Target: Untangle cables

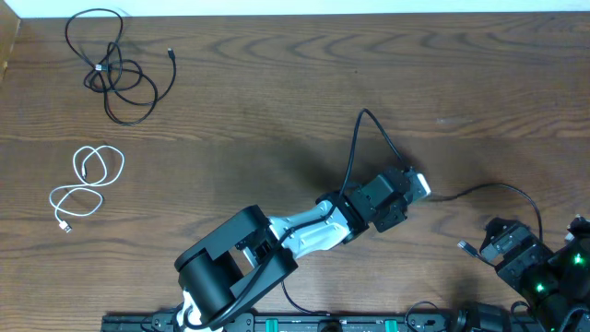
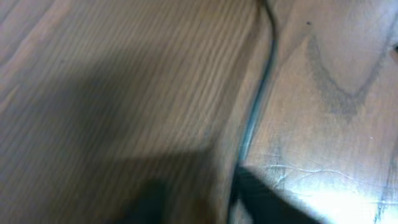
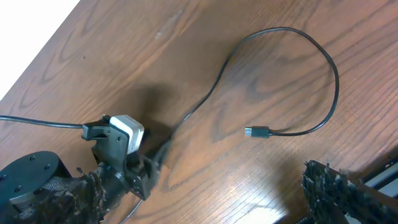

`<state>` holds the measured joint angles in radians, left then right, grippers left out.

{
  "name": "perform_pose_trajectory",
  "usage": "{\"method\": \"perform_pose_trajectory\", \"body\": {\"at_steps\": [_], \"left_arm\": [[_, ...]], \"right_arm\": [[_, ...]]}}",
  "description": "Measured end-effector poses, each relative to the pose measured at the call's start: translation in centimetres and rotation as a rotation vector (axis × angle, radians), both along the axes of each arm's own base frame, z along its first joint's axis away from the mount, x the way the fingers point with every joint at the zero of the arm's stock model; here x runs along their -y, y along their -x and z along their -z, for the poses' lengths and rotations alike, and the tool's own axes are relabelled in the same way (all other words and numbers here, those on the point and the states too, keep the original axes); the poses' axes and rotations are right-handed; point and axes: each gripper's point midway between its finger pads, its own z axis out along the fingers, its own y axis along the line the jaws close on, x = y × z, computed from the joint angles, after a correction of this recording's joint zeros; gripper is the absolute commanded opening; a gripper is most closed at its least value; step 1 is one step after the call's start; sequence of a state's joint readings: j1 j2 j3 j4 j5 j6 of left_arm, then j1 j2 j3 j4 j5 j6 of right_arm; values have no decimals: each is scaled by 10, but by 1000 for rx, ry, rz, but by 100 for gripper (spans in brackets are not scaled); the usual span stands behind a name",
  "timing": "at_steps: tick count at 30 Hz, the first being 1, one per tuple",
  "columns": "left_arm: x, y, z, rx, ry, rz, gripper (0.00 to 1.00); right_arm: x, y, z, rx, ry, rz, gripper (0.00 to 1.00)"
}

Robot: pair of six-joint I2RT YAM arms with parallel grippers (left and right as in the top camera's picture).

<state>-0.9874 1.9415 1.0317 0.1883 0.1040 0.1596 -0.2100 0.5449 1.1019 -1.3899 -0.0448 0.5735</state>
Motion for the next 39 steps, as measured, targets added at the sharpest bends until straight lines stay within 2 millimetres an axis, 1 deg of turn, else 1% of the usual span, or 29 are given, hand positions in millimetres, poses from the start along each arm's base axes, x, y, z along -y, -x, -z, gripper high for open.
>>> {"method": "perform_pose_trajectory", "body": {"at_steps": [5, 7, 8, 9, 10, 12, 13, 14, 17, 20, 21, 22, 23, 24, 25, 27, 28, 29, 30, 32, 34, 35, 36, 39], "left_arm": [[8, 15, -1, -83, 49, 48, 85], [11, 21, -2, -105, 62, 73, 82], [12, 23, -1, -113, 66, 81, 78], [13, 25, 2, -125, 68, 88, 71], [14, 27, 8, -135, 64, 92, 53], [16, 27, 19, -138, 62, 99, 25], [20, 25, 20, -140, 73, 97, 11], [22, 23, 21, -135, 79, 99, 8], [22, 19, 22, -122, 73, 82, 7], [13, 10, 20, -92, 39, 21, 8], [7, 2, 16, -68, 22, -18, 7], [1, -6, 10, -40, 15, -52, 8], [-5, -16, -1, -5, 16, -91, 7], [-12, -28, -16, 35, 25, -135, 7], [-20, -42, -37, 77, 49, -185, 8], [-39, -70, -87, 160, 122, -292, 8], [-53, -83, -113, 196, 166, -351, 8], [-66, -93, -134, 221, 202, -403, 8], [-82, -103, -154, 244, 236, -458, 8], [-107, -117, -178, 267, 277, -546, 8], [-130, -126, -189, 267, 293, -615, 8], [-139, -129, -189, 261, 290, -641, 8], [-147, -131, -187, 249, 281, -664, 8], [-159, -134, -178, 218, 256, -700, 8]], "right_arm": [[0, 0, 0, -1, 0, 0, 99], [0, 0, 0, -1, 0, 0, 99], [0, 0, 0, -1, 0, 0, 99], [0, 0, 0, -1, -1, 0, 99], [-1, 0, 1, -3, -5, -3, 99], [-2, 2, 2, -9, -11, -7, 99], [-3, 3, 3, -14, -13, -9, 99], [-3, 3, 3, -17, -15, -10, 99], [-4, 5, 5, -28, -19, -11, 99], [-5, 6, 6, -32, -22, -12, 99], [-5, 6, 6, -32, -22, -12, 99], [-5, 6, 6, -32, -22, -13, 99], [-5, 6, 6, -32, -22, -13, 99], [-5, 6, 6, -32, -22, -13, 99], [-5, 6, 6, -32, -22, -13, 99], [-5, 6, 6, -32, -24, -14, 99], [-5, 6, 6, -32, -24, -15, 99], [-5, 6, 6, -33, -25, -15, 99], [-5, 6, 7, -37, -25, -15, 99], [-5, 6, 10, -45, -28, -15, 99], [-5, 6, 15, -58, -30, -15, 99], [-5, 6, 17, -65, -32, -15, 99], [-5, 6, 20, -72, -34, -15, 99], [-5, 6, 29, -95, -40, -15, 99]]}}
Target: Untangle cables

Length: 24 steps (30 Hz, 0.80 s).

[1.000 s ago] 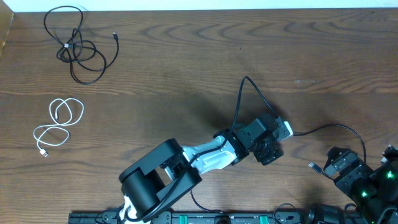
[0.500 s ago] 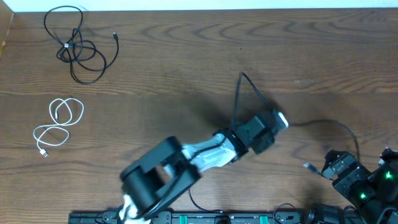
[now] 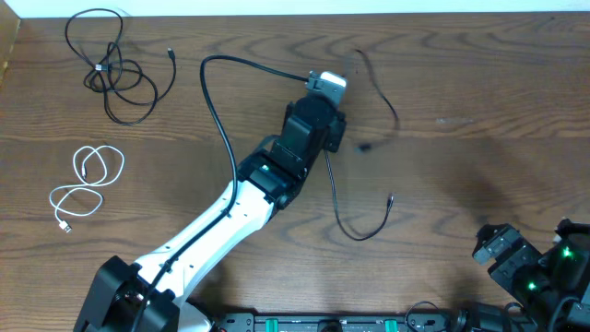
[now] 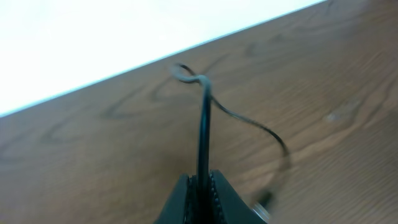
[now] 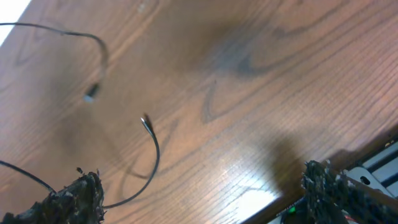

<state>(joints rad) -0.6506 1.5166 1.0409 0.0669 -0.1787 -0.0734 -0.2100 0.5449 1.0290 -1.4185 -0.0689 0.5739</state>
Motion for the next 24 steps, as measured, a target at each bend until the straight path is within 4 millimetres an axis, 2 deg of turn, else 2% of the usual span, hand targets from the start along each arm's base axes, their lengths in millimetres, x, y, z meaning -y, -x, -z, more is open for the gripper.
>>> {"method": "perform_pose_trajectory", "body": {"at_steps": [13, 16, 21, 24], "left_arm": [[-27, -7, 14, -116, 130, -156, 8], [-43, -7, 25, -193, 201, -255, 7], [-85, 7, 61, -414, 358, -541, 7], [-106, 7, 68, -462, 453, -678, 8]], "right_arm": [[0, -2, 24, -54, -14, -1, 99], [0, -3, 27, -58, -16, 0, 99], [0, -5, 32, -63, -21, -1, 99], [0, -8, 36, -60, -26, -1, 99]]}}
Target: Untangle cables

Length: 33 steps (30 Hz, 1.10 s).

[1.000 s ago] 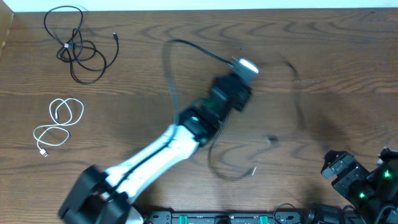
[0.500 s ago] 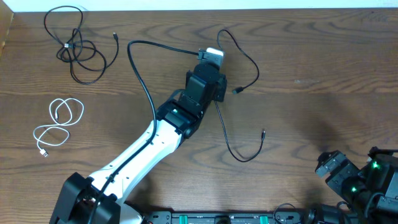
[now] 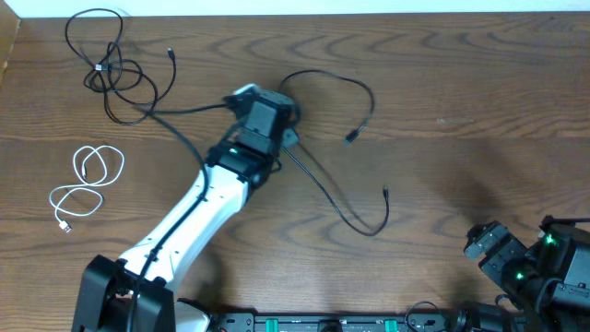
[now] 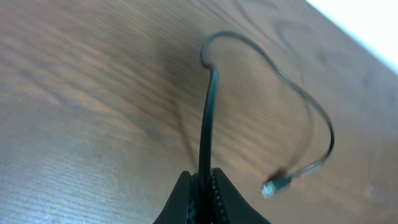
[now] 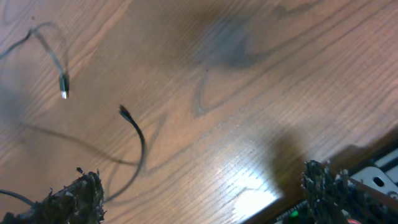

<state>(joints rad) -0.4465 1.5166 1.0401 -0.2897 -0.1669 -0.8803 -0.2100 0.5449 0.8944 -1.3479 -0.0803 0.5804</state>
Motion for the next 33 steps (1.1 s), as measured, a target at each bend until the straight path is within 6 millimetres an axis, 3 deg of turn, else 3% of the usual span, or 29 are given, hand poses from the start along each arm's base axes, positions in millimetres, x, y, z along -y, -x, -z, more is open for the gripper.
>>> {"method": "perform_pose_trajectory", "body": {"at_steps": [4, 7, 12, 17, 22, 27, 33], "left_arm": [[-23, -12, -4, 14, 74, -121, 8], [-41, -18, -20, 57, 96, -159, 7], [-68, -10, -87, 220, 80, -129, 8], [-77, 24, -171, 447, 33, -23, 7], [-86, 61, -213, 567, -13, 19, 7], [-89, 73, -228, 620, -51, 46, 8], [-83, 52, -209, 566, -77, 61, 8]], "right_arm": [[0, -4, 4, 4, -12, 15, 99], [0, -7, 6, 14, -28, 28, 99], [-4, -16, 9, 40, -59, 20, 99], [-6, -25, 18, 55, -89, 28, 99], [-14, -31, 30, 57, -141, 9, 99], [-21, -28, 40, 32, -177, -6, 99], [-25, -26, 49, 9, -203, -16, 99]]}}
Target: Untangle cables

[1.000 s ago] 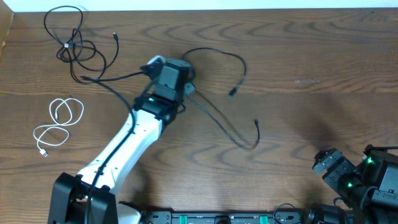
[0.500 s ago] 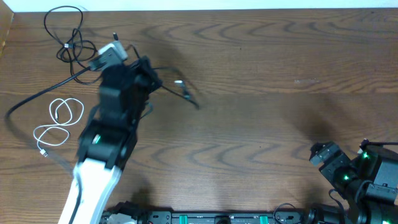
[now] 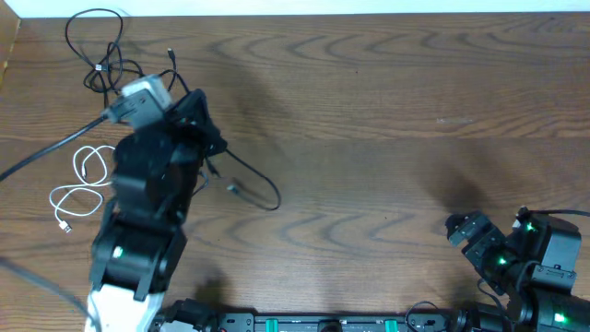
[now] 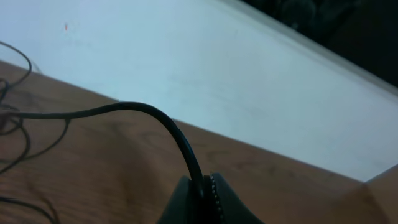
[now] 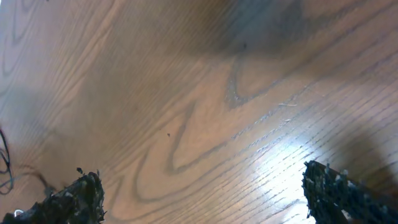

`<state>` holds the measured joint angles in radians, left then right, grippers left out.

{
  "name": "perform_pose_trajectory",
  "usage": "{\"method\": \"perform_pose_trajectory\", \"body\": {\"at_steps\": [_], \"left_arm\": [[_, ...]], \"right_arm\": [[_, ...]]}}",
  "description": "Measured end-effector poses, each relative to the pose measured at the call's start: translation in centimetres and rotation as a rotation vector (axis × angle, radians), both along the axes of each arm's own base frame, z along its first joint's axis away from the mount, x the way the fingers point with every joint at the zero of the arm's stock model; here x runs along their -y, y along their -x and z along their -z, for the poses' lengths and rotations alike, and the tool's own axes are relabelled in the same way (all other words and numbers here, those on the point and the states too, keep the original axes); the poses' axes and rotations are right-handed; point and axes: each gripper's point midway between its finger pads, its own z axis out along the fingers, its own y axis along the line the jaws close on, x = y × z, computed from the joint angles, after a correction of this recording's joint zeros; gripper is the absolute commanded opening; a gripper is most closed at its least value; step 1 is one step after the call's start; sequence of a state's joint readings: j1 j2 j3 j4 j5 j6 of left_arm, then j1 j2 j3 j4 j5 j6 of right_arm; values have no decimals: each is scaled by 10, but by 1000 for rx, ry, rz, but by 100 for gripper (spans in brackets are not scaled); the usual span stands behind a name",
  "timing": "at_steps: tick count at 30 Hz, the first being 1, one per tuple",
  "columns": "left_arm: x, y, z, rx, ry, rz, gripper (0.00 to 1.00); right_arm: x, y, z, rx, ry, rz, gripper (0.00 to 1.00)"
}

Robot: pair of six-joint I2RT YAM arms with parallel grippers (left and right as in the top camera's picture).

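Note:
A long black cable (image 3: 265,196) trails over the wooden table from my left gripper (image 3: 205,129), which is shut on it. One stretch runs off the left edge and a short loop ends in a plug at the middle left. In the left wrist view the cable (image 4: 134,108) arcs up and left out of the shut left gripper (image 4: 202,184), with the white wall behind. A coiled black cable (image 3: 109,66) lies at the far left corner. A coiled white cable (image 3: 87,181) lies below it. My right gripper (image 3: 468,231) sits at the lower right, open and with nothing in it (image 5: 208,199).
The left arm (image 3: 138,231) stands raised over the left side of the table, covering part of it. The table's far edge (image 3: 369,13) meets a white wall. A black rail runs along the near edge (image 3: 323,323).
My left gripper, still shut on the black cable, was over the upper middle of the table and is now higher and further left, near the two coils. The cable's loose end has followed leftwards.
At first my left gripper was low at the middle right with the black cable beside the right arm. Then it held the cable at the upper middle, then left of that, and now at the left side. The right gripper stayed open at the lower right.

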<state>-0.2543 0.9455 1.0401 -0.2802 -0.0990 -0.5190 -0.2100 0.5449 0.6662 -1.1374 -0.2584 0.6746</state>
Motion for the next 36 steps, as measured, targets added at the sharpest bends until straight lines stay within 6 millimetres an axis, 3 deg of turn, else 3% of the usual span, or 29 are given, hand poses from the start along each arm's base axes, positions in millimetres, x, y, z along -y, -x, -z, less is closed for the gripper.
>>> {"method": "perform_pose_trajectory", "body": {"at_steps": [6, 16, 23, 32, 36], "left_arm": [[10, -34, 43, -124, 82, -29, 8], [38, -62, 120, -362, 267, -23, 9], [35, -76, 179, -493, 230, -96, 11], [34, -88, 269, -666, 150, -137, 11], [25, -87, 294, -708, 93, -175, 8]], "right_arm": [[-2, 1, 1, -3, -8, -4, 99], [-2, 1, 1, -2, -11, -7, 99], [-2, 0, 0, -1, -10, -6, 99], [2, -2, 0, 6, 10, 5, 99], [2, -2, 0, 6, 12, 6, 99]]}}
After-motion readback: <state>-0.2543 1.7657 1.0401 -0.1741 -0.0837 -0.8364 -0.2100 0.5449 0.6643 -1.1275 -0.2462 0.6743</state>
